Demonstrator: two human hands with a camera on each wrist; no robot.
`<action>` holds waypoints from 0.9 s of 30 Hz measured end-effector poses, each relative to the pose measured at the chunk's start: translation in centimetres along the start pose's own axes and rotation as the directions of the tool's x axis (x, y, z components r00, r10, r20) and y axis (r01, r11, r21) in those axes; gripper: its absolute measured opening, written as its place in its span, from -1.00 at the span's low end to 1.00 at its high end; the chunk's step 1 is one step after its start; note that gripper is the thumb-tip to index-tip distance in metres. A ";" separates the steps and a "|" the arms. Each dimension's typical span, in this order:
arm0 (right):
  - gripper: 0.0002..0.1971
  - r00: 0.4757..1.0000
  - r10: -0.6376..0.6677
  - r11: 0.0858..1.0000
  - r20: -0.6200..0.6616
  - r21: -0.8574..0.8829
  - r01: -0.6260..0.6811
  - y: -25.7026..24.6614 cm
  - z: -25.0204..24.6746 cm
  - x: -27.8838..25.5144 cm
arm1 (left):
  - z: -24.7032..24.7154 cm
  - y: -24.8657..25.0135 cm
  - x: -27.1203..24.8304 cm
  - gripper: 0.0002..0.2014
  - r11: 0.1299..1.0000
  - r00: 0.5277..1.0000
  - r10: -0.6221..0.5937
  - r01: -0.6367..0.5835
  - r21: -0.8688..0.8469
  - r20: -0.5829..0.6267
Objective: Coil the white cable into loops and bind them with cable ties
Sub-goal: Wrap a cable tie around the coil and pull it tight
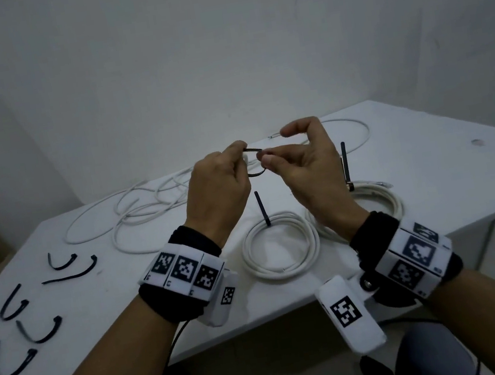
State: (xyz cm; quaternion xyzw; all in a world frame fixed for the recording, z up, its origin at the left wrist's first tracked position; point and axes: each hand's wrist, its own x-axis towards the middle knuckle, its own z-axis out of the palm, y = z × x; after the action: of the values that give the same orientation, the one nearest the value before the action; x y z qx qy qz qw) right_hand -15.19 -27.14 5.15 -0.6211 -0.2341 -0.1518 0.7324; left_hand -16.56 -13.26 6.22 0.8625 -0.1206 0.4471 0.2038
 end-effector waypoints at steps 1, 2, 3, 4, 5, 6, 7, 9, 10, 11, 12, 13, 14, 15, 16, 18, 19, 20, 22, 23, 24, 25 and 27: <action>-0.63 1.000 -0.016 1.000 0.005 -0.020 0.016 0.0 0.0 0.0 | 0.0 0.0 0.0 -0.51 1.000 1.000 0.006 -0.006 0.010 0.006; -0.62 1.000 -0.029 0.999 0.010 -0.036 0.029 0.0 0.1 0.1 | 0.1 0.0 0.0 -0.51 1.000 1.000 0.013 -0.014 0.020 0.012; -0.61 0.999 -0.038 0.998 0.014 -0.046 0.039 0.0 0.0 0.1 | 0.1 -0.1 -0.1 -0.51 0.999 1.000 0.019 -0.020 0.028 0.017; -0.60 0.999 -0.045 0.998 0.015 -0.054 0.045 0.0 0.0 0.1 | 0.1 -0.1 -0.2 -0.51 0.999 0.999 0.024 -0.024 0.035 0.021; -0.59 0.999 -0.050 0.997 0.016 -0.059 0.051 0.1 0.0 0.2 | 0.1 -0.1 -0.2 -0.50 0.999 0.999 0.025 -0.026 0.042 0.025; -0.59 0.998 -0.055 0.996 0.017 -0.062 0.056 0.1 -0.1 0.2 | 0.2 -0.1 -0.3 -0.49 0.999 0.999 0.025 -0.026 0.048 0.028; -0.59 0.998 -0.061 0.996 0.020 -0.065 0.062 0.2 -0.1 0.3 | 0.2 -0.2 -0.4 -0.48 0.998 0.999 0.025 -0.027 0.052 0.031; -0.59 0.997 -0.072 0.995 0.025 -0.072 0.073 0.3 -0.1 0.4 | 0.2 -0.2 -0.4 -0.48 0.998 0.999 0.029 -0.031 0.060 0.036; -0.60 0.997 -0.078 0.994 0.028 -0.075 0.080 0.3 -0.1 0.4 | 0.2 -0.2 -0.5 -0.48 0.997 0.999 0.031 -0.033 0.067 0.038; -0.60 0.996 -0.082 0.993 0.034 -0.077 0.084 0.3 -0.1 0.4 | 0.2 -0.2 -0.5 -0.49 0.997 0.999 0.032 -0.034 0.072 0.038; -0.59 0.996 -0.086 0.993 0.041 -0.080 0.089 0.3 -0.1 0.3 | 0.2 -0.2 -0.5 -0.49 0.997 0.999 0.032 -0.035 0.074 0.037; -0.59 0.995 -0.090 0.992 0.047 -0.085 0.094 0.2 -0.2 0.3 | 0.2 -0.1 -0.5 -0.50 0.996 0.999 0.034 -0.036 0.076 0.034; -0.59 0.994 -0.095 0.991 0.051 -0.091 0.100 0.2 -0.2 0.3 | 0.2 0.0 -0.5 -0.51 0.996 0.999 0.035 -0.037 0.080 0.031; -0.60 0.994 -0.100 0.990 0.054 -0.097 0.105 0.3 -0.1 0.2 | 0.1 0.0 -0.5 -0.53 0.995 0.999 0.036 -0.038 0.088 0.030; -0.60 0.993 -0.106 0.989 0.053 -0.101 0.110 0.3 -0.1 0.2 | 0.1 0.1 -0.5 -0.56 0.994 0.999 0.035 -0.038 0.099 0.031; -0.61 0.993 -0.109 0.988 0.048 -0.102 0.113 0.4 -0.2 0.2 | 0.1 0.2 -0.5 -0.65 0.991 0.999 0.029 -0.034 0.129 0.045; -0.61 0.993 -0.109 0.988 0.047 -0.101 0.114 0.4 -0.2 0.2 | 0.2 0.3 -0.5 -0.68 0.989 0.998 0.027 -0.034 0.142 0.053; -0.61 0.993 -0.110 0.988 0.047 -0.107 0.114 0.4 -0.2 0.3 | 0.1 0.3 -0.5 -0.71 0.988 0.998 0.029 -0.037 0.152 0.060; -0.62 0.992 -0.112 0.982 0.060 -0.146 0.120 0.2 -0.4 0.5 | 0.1 0.4 -0.6 -0.74 0.986 0.997 0.038 -0.049 0.160 0.072; -0.64 0.990 -0.114 0.976 0.078 -0.177 0.127 0.1 -0.5 0.5 | 0.1 0.4 -0.7 -0.76 0.986 0.996 0.043 -0.054 0.160 0.075; -0.66 0.988 -0.114 0.969 0.101 -0.210 0.133 0.1 -0.5 0.6 | 0.1 0.5 -0.7 -0.76 0.986 0.996 0.045 -0.057 0.159 0.074; -0.67 0.986 -0.111 0.961 0.122 -0.239 0.138 0.0 -0.5 0.6 | 0.1 0.6 -0.7 -0.76 0.986 0.996 0.045 -0.056 0.154 0.071; -0.69 0.984 -0.110 0.949 0.140 -0.280 0.146 -0.1 -0.4 0.6 | 0.2 1.0 -0.8 -0.73 0.989 0.997 0.054 -0.062 0.134 0.063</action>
State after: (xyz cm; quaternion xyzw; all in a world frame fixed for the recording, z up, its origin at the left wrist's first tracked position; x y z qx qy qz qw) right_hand -14.73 -27.47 5.52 -0.7132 -0.2938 -0.1930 0.6065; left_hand -17.27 -14.17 5.72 0.8835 -0.1206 0.4342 0.1277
